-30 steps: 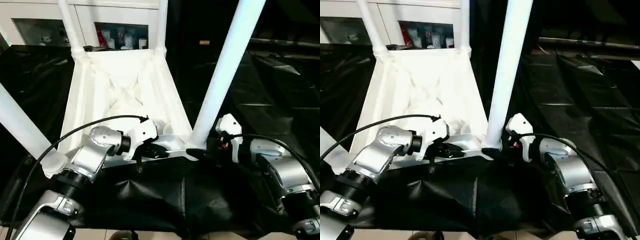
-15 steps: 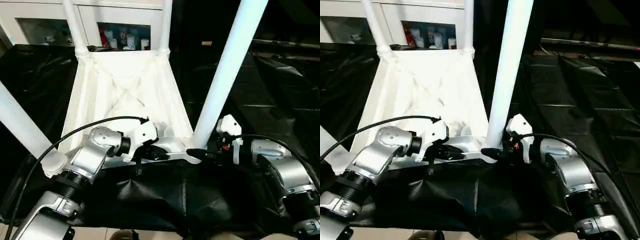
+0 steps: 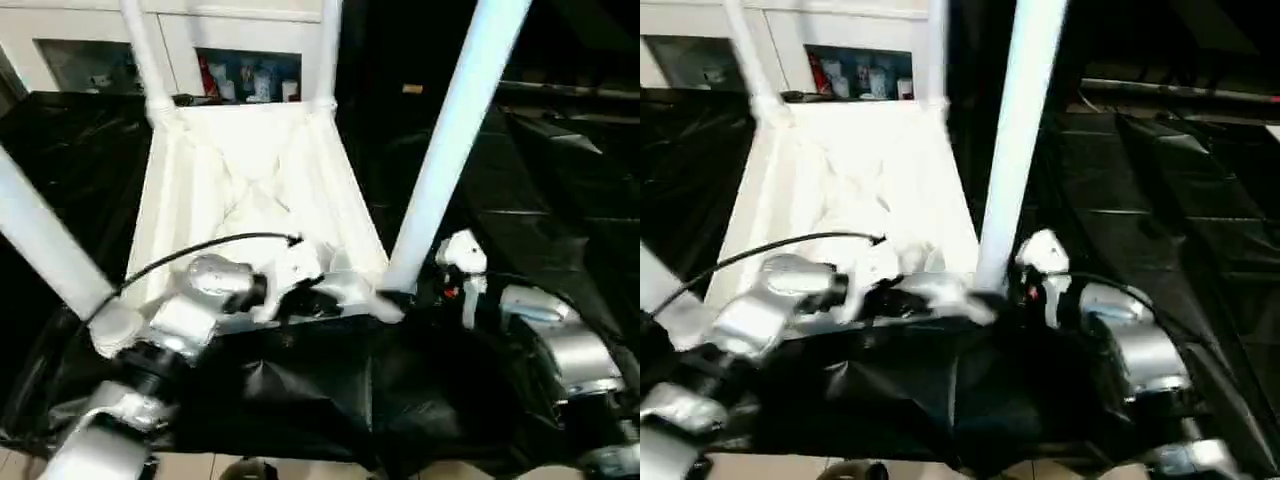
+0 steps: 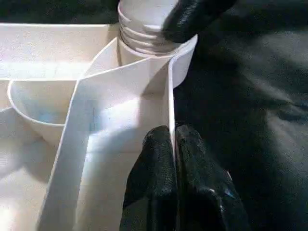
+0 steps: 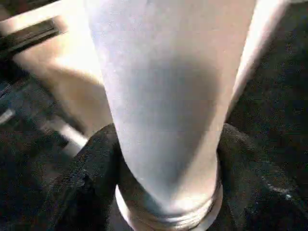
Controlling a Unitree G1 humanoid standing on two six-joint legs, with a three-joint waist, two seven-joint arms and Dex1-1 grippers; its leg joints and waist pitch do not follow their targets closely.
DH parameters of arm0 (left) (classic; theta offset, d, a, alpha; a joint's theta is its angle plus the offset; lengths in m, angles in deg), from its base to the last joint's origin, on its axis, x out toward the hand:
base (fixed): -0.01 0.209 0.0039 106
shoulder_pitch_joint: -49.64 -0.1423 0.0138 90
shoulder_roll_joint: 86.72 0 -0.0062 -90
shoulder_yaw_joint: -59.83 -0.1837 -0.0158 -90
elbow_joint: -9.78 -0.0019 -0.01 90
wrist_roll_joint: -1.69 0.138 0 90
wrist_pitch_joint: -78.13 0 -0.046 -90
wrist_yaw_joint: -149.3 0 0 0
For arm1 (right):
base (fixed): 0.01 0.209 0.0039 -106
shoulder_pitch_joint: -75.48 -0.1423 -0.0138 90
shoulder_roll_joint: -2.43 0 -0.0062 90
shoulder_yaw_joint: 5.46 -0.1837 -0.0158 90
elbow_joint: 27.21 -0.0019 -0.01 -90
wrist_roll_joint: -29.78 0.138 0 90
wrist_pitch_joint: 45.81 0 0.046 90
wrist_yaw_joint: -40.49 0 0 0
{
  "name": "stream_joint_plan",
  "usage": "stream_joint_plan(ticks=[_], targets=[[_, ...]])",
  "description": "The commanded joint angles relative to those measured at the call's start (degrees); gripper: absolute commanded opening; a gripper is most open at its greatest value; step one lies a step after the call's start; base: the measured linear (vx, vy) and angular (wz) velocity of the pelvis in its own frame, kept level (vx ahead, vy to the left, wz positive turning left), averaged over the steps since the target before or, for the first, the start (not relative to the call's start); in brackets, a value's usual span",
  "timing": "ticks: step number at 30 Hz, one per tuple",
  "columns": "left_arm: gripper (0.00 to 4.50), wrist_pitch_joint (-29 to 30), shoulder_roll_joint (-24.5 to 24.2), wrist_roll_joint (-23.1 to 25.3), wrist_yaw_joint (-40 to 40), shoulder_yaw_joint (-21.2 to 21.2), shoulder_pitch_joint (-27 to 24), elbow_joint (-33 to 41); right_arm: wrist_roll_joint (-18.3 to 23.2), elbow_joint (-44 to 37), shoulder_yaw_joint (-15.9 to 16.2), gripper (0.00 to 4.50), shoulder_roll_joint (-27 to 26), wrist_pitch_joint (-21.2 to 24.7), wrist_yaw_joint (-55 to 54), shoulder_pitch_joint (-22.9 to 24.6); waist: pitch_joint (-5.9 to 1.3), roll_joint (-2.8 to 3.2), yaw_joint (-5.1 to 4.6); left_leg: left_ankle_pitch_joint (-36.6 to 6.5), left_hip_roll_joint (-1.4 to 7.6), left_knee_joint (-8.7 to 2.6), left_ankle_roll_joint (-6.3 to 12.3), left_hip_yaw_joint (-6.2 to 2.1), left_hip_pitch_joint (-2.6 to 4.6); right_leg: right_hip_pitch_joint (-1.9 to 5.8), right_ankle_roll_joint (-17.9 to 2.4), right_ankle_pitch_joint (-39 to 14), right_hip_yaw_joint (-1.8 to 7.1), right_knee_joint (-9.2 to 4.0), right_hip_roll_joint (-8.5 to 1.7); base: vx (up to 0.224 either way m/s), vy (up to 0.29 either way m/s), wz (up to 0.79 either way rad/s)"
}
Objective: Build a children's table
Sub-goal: Rotate leg to tighten
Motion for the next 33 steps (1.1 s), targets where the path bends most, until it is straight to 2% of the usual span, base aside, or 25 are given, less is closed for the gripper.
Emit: stream_joint_plan(ticks=[1, 4, 5, 6, 7, 8, 9, 12, 14, 15, 17, 18, 19, 21, 26, 28, 29, 31, 33], targets=[[0.00, 0.7, 2.9, 0.3, 5.8, 0.6, 0.8, -2.0, -2.1, 2.7, 0.8, 2.61, -2.2, 1.2, -5.8, 0.0, -3.50, -0.71, -0.12, -8.6, 5.70, -4.34, 2.72, -2.76, 1.38, 2.15, -14.4, -9.6, 3.47, -4.61, -6.18, 0.000, 0.000, 0.00], [0.00, 4.4, 8.6, 2.2, 16.4, 1.5, 3.4, -5.9, -2.2, 6.7, -2.5, 2.61, -9.7, 3.8, -20.1, -2.2, -3.54, -0.51, -0.57, -9.3, 5.72, -4.64, 1.35, -2.78, 1.60, 1.84, -13.4, -11.0, 3.55, -4.76, -5.91, 0.000, 0.000, 0.00], [0.00, 5.1, 9.8, 2.4, 18.1, 1.6, 3.9, -6.5, -2.0, 7.4, -3.1, 2.61, -11.4, 4.4, -22.9, -2.8, -3.43, 0.13, -0.57, -9.6, 5.76, -4.70, 0.85, -2.85, 1.76, 1.58, -13.5, -10.8, 3.64, -4.73, -5.90, 0.000, 0.000, 0.00], [0.00, 5.9, 11.0, 2.5, 19.8, 1.7, 4.3, -7.1, -1.9, 8.2, -3.8, 2.61, -13.1, 5.0, -25.6, -3.4, -3.43, -0.28, -0.87, -10.8, 5.69, -4.87, 0.19, -3.01, 1.58, 1.76, -13.3, -11.8, 3.55, -4.94, -6.02, 0.000, 0.000, 0.00], [0.00, 6.9, 13.7, 2.9, 22.9, 2.0, 5.4, -8.2, -1.7, 10.2, -4.8, 2.61, -17.4, 5.3, -31.1, -5.7, -3.55, -0.06, -0.91, -10.6, 5.67, -4.91, -0.03, -2.99, 1.59, 1.81, -13.0, -11.3, 3.57, -4.89, -6.04, 0.000, 0.000, 0.00], [0.00, 6.9, 13.7, 2.9, 22.9, 2.0, 5.4, -8.2, -1.7, 10.2, -4.8, 2.61, -17.4, 5.3, -31.1, -5.7, -3.47, -0.12, -1.24, -11.0, 5.57, -4.95, -0.18, -2.99, 1.53, 1.63, -13.0, -11.0, 3.58, -5.03, -5.93, 0.000, 0.000, 0.00], [0.00, 6.8, 14.2, 3.3, 23.4, 1.8, 5.8, -8.5, -2.4, 10.6, -4.2, 2.61, -18.3, 4.5, -31.3, -6.4, -3.51, 0.02, -1.17, -11.1, 5.47, -4.92, -0.19, -3.06, 1.50, 1.76, -12.8, -11.1, 3.49, -5.07, -5.97, 0.000, 0.000, 0.00], [0.00, 6.0, 14.5, 3.6, 23.3, 1.4, 6.2, -8.8, -3.3, 11.0, -3.3, 2.61, -19.1, 3.5, -31.0, -7.3, -3.49, -0.13, -1.20, -10.3, 5.38, -4.84, 1.30, -2.91, 1.22, 1.95, -12.1, -9.5, 3.58, -5.14, -6.01, 0.000, 0.000, 0.00], [0.00, 5.4, 14.4, 3.6, 22.3, 1.3, 6.4, -8.9, -3.5, 11.0, -3.3, 3.30, -19.1, 3.0, -30.2, -7.9, -3.44, -0.19, -1.14, -10.1, 5.45, -4.88, 1.90, -2.89, 1.24, 1.93, -11.9, -9.6, 3.58, -5.19, -6.02, 0.000, 0.000, 0.00], [0.00, 4.7, 13.7, 3.5, 20.9, 1.2, 6.2, -8.6, -3.4, 10.5, -3.6, 3.30, -18.1, 2.9, -28.8, -8.0, -3.42, -0.35, -1.17, -10.2, 5.48, -4.91, 2.01, -2.86, 1.25, 1.91, -11.9, -9.9, 3.60, -5.26, -6.03, 0.000, 0.000, 0.00], [0.00, 4.3, 12.6, 3.4, 19.4, 1.2, 5.9, -8.0, -3.6, 10.0, -3.7, 3.32, -16.2, 2.7, -27.0, -8.2, -3.35, -0.27, -1.19, -10.9, 5.53, -4.97, 2.23, -2.92, 1.18, 1.89, -11.7, -11.0, 3.55, -5.36, -6.04, 0.000, 0.000, 0.00], [0.00, 4.3, 12.6, 3.4, 19.4, 1.2, 5.9, -8.0, -3.6, 10.0, -3.7, 3.42, -16.2, 2.7, -27.0, -8.2, -3.35, -0.27, -1.19, -10.9, 5.53, -4.97, 2.23, -2.92, 1.18, 1.89, -11.7, -11.0, 3.55, -5.36, -6.04, 0.000, 0.000, 0.00], [0.00, 3.6, 11.7, 3.2, 18.1, 0.9, 5.6, -7.7, -3.7, 9.7, -3.6, 3.70, -14.7, 2.4, -25.2, -8.3, -3.28, -0.32, -1.20, -11.1, 5.56, -5.02, 2.15, -2.91, 1.24, 1.79, -11.5, -11.6, 3.57, -5.42, -6.02, 0.000, 0.000, 0.00], [0.00, 3.2, 10.2, 2.8, 16.3, 0.8, 5.2, -7.2, -3.3, 8.6, -3.3, 3.74, -12.3, 2.3, -21.4, -8.3, -3.26, -0.30, -1.25, -11.2, 5.57, -5.02, 2.22, -2.91, 1.16, 1.83, -11.5, -11.9, 3.56, -5.42, -6.01, 0.000, 0.000, 0.00], [0.00, 0.9, 5.4, 1.3, 9.0, 0.7, 3.9, -5.8, -2.9, 3.7, 0.5, 3.89, -4.0, 4.7, -8.0, -6.8, -3.29, -0.51, -1.04, -8.9, 5.70, -4.79, 4.20, -2.84, 0.99, 1.99, -12.1, -9.1, 3.56, -5.14, -6.01, 0.000, 0.000, 0.00], [0.00, -2.3, 2.8, 0.2, 4.1, 0.5, 3.0, -4.6, -3.5, 1.3, 2.6, 3.89, 0.0, 4.1, -1.5, -5.6, -3.35, -0.43, -0.99, -8.8, 5.79, -4.85, 4.31, -2.97, 0.97, 1.95, -12.3, -8.8, 3.45, -5.04, -6.00, 0.000, 0.000, 0.00], [0.00, -2.4, 2.5, 0.0, 3.4, 0.5, 2.8, -4.3, -3.4, 1.1, 2.6, 3.89, 0.3, 4.1, -0.9, -5.5, -3.37, -0.52, -1.11, -8.3, 5.88, -4.74, 4.82, -2.83, 0.93, 1.98, -13.1, -6.9, 3.56, -4.75, -6.04, 0.000, 0.000, 0.00], [0.00, -2.5, -0.7, -2.2, -3.4, 0.0, 1.1, -0.8, -1.9, -1.0, 3.4, 3.89, 3.6, 4.3, 5.4, -4.7, -3.37, -0.54, -1.12, -8.3, 5.96, -4.75, 5.28, -2.81, 0.95, 1.93, -13.6, -6.6, 3.58, -4.66, -6.11, 0.000, 0.000, 0.00], [0.00, -2.0, -2.0, -3.2, -5.8, -0.2, 0.5, 0.7, -1.1, -1.9, 3.8, 3.89, 4.9, 4.7, 8.1, -4.4, -3.40, -0.55, -0.92, -8.0, 6.11, -4.75, 5.39, -2.81, 0.98, 1.95, -14.1, -6.1, 3.54, -4.43, -6.07, 0.000, 0.000, 0.00]])
